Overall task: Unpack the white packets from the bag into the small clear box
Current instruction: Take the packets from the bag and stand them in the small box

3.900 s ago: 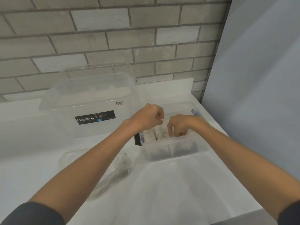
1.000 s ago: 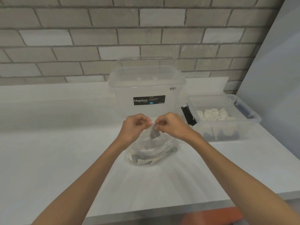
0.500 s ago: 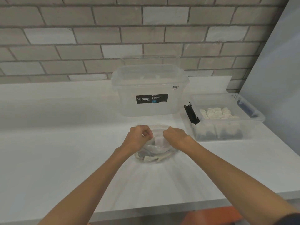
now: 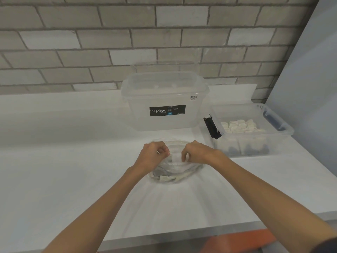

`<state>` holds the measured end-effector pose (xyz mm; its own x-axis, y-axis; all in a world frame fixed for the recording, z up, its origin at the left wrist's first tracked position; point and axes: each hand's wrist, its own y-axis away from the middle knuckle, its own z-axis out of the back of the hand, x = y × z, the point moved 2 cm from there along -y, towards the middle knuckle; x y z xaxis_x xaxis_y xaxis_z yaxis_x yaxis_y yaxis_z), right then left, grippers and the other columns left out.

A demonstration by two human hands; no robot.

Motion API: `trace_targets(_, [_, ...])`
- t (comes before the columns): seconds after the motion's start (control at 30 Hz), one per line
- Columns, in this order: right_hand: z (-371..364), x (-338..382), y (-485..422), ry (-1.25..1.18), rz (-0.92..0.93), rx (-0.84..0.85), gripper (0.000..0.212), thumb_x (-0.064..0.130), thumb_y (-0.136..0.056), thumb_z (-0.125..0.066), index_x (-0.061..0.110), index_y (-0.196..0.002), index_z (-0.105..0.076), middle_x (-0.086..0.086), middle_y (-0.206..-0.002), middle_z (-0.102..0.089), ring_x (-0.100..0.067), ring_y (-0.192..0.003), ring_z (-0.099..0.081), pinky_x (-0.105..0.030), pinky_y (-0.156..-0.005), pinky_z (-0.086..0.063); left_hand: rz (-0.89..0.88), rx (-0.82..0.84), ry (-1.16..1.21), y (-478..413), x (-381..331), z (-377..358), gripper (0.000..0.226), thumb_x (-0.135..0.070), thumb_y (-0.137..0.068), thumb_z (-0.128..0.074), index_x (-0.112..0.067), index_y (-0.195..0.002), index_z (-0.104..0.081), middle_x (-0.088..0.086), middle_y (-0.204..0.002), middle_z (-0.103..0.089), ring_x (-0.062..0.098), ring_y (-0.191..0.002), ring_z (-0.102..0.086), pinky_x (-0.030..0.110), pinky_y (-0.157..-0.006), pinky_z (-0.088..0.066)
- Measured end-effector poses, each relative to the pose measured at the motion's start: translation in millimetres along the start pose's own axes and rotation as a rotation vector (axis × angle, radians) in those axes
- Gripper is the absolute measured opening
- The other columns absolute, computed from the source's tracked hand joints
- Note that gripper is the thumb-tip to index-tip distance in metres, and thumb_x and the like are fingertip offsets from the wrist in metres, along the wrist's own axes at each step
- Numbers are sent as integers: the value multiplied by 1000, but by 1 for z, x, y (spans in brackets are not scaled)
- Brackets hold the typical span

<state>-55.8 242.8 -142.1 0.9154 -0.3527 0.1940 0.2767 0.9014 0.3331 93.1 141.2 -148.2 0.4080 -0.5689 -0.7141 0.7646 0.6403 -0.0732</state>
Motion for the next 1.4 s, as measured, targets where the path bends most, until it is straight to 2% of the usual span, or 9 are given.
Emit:
trace_targets(0.23, [7, 1, 4, -63, 2, 160, 22, 19, -89, -58, 29, -102, -73, 8, -90, -51, -16, -89, -55, -31, -84, -50, -1, 5, -3, 0, 0, -2, 6, -19, -87, -68, -17, -81, -69, -15, -75, -61, -3, -75, -56, 10, -66, -41])
trace_targets(0.5, [-1, 8, 2, 34, -25, 305, 36, 5, -88, -42, 29, -100, -66, 6, -100, -51, -18, -92, -49, -29, -78, -44, 9, 11, 2, 1, 0, -5, 5, -16, -87, -68, -14, -83, -69, -13, -75, -60, 4, -77, -56, 4, -64, -38])
trace_targets(0.67, [-5, 6, -4, 41, -37, 226, 33, 4, -93, -40, 15, -106, -68, -8, -107, -63, -21, -87, -46, -35, -86, -33, 7, 25, 16, 1, 0, -2, 6, -16, -89, -65, -13, -84, -68, -6, -79, -62, 8, -77, -57, 4, -61, -39])
trace_targets(0.77, [-3, 9, -7, 64, -23, 185, 39, 3, -93, -39, 26, -107, -67, 0, -118, -60, -23, -99, -51, -38, -92, -28, -26, 63, 4, 3, -4, 2, 9, -22, -96, -55, -17, -89, -58, 6, -77, -66, 21, -70, -56, 14, -57, -40])
trace_targets(0.87, [3, 17, -5, 71, 43, 183, 35, 12, -95, -45, 32, -117, -63, 7, -105, -53, -18, -97, -46, -37, -94, -26, -60, 66, -17, 5, -3, 4, 11, -26, -100, -45, -19, -93, -49, 18, -73, -65, 31, -71, -59, 33, -64, -47])
trace_targets(1.0, [3, 31, 0, 58, 108, 184, 34, 14, -95, -46, 30, -121, -60, 11, -87, -47, -17, -92, -43, -47, -103, -19, -56, 32, 5, 9, 3, 5, 11, -26, -100, -42, -20, -92, -48, 12, -68, -57, 19, -58, -46, 17, -50, -35])
trace_targets(1.13, [-8, 38, 3, 20, 127, 197, 34, 11, -92, -42, 33, -112, -59, 16, -80, -49, -17, -91, -46, -51, -102, -16, -38, 24, 25, 12, 9, 7, 13, -28, -100, -43, -19, -95, -50, 9, -83, -64, 24, -67, -56, 18, -54, -38])
trace_targets(1.2, [-13, 40, 3, -6, 151, 207, 28, 13, -93, -43, 38, -94, -56, 19, -80, -50, -14, -90, -46, -53, -103, -12, -28, 20, 27, 12, 10, 8, 13, -29, -100, -43, -20, -95, -51, 8, -89, -65, 25, -75, -60, 19, -58, -41])
trace_targets(1.4, [-18, 42, 2, -15, 178, 210, 35, 3, -89, -42, 32, -74, -56, 17, -73, -53, -15, -84, -47, -48, -93, -16, -27, 19, 38, 12, 8, 9, 12, -27, -99, -45, -19, -94, -52, 5, -92, -64, 22, -81, -61, 19, -61, -43])
